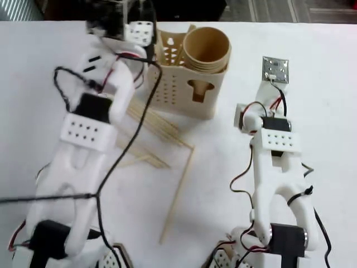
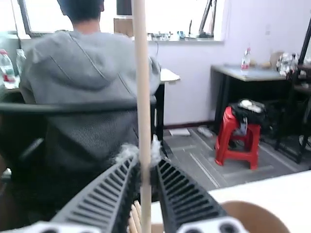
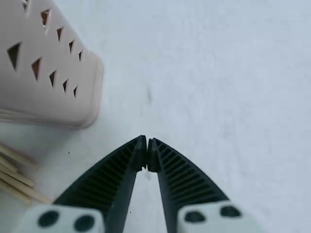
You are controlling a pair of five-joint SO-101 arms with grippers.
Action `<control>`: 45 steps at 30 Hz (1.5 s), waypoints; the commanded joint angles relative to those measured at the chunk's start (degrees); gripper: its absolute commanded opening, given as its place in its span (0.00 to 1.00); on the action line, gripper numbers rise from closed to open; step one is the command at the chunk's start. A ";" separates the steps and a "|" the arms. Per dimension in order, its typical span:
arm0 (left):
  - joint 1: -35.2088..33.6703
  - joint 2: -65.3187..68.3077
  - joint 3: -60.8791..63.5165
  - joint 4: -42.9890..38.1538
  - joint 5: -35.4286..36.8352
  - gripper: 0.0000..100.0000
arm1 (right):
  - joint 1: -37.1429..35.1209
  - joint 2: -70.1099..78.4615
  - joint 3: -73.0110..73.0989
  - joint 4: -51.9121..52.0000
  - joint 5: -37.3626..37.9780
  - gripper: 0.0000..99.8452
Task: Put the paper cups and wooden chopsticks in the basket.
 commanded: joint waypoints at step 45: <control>-24.48 -40.13 14.77 49.67 -9.76 0.07 | -1.71 -26.68 -1.05 12.97 7.74 0.02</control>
